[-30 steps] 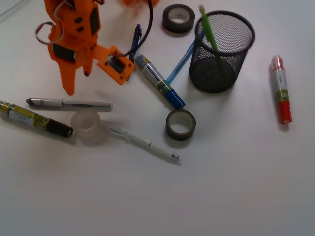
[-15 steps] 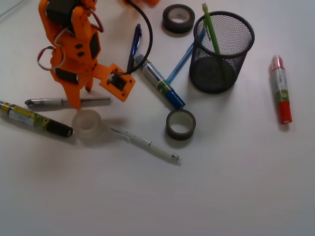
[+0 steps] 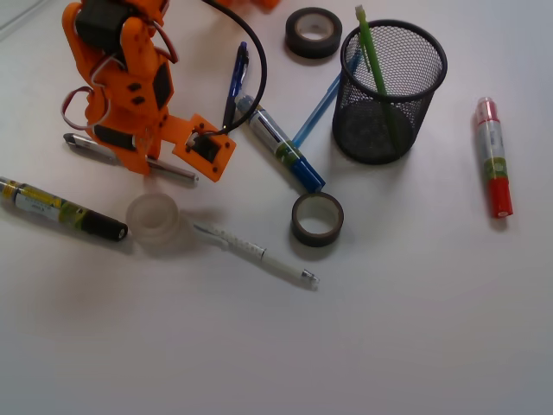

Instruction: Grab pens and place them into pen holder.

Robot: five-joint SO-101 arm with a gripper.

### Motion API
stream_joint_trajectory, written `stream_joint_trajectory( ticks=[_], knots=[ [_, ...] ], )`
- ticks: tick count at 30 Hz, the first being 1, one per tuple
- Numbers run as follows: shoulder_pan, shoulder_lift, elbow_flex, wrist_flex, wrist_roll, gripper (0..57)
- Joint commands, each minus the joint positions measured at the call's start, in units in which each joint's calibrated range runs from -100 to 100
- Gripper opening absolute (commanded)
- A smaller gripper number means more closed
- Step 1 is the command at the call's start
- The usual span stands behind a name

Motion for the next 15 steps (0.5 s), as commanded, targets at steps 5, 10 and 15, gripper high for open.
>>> stream_joint_trajectory(
  ticks=[5,10,15],
  knots=[
    [0.13,-21.22,-6.51,7.27,-8.01,0.3],
    [-1.14,-39.41,-7.05,8.49,-16.85,0.3],
    [-6.07,-50.63,-6.78,8.23,-27.55,0.3]
  ],
)
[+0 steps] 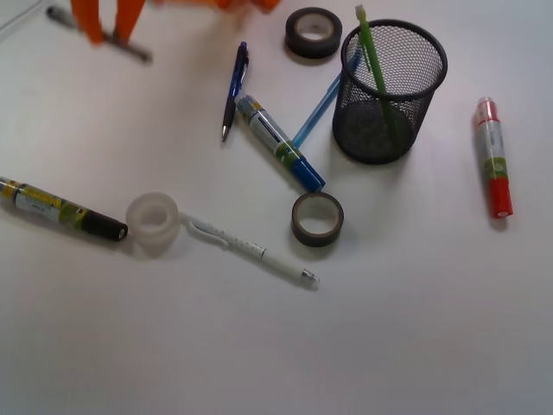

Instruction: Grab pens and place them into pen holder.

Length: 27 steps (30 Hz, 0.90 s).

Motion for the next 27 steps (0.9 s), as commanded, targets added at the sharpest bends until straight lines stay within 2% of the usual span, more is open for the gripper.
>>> stream_joint_trajectory(
  ticks=[1,12,17,27],
  knots=[
    [-4.83,-11.23,-2.11,0.02,-9.47,0.3],
    [-26.21,-14.8,-2.2,-1.9,-28.28,0.3],
    [-33.39,-13.69,-0.84,-5.14,-31.01,0.3],
    [-37.57,-9.1,7.94,-24.3,-30.48,0.3]
  ],
)
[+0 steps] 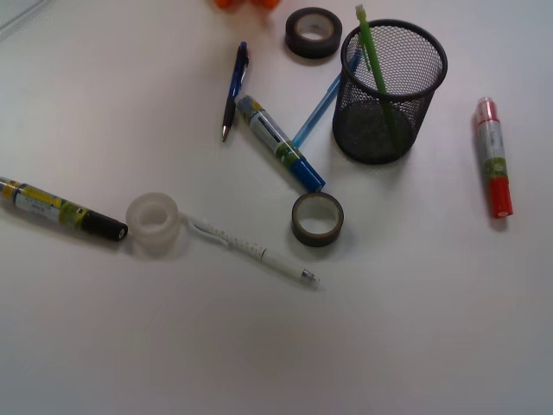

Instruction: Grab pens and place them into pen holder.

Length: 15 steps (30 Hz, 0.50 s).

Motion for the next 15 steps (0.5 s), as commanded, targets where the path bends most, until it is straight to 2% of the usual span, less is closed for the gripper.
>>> stream_joint_trajectory(
  ticks=[1,7,15],
  knots=[
    [-0.21,0.65,3.46,-12.68,1.47,0.3],
    [1.06,-0.03,12.43,-29.39,3.66,0.3],
    [1.59,-8.87,22.49,-31.06,3.96,0.3]
  ],
)
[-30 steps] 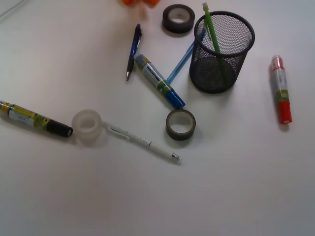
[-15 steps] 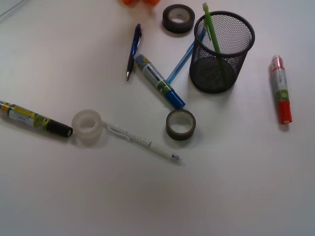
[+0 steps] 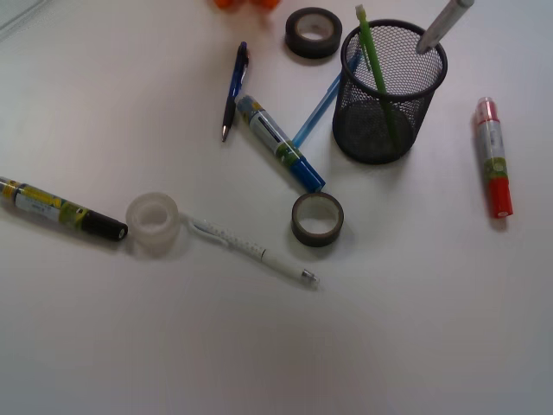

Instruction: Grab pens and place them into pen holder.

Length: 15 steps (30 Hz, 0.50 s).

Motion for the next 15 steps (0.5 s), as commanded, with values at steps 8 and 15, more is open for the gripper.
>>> stream_joint_trajectory(
  ticks=[8,15],
  knots=[
    [2.64,-19.7,20.38,-5.1,1.03,0.4],
    [2.79,-24.97,40.94,-27.76,2.05,0.4]
  ],
)
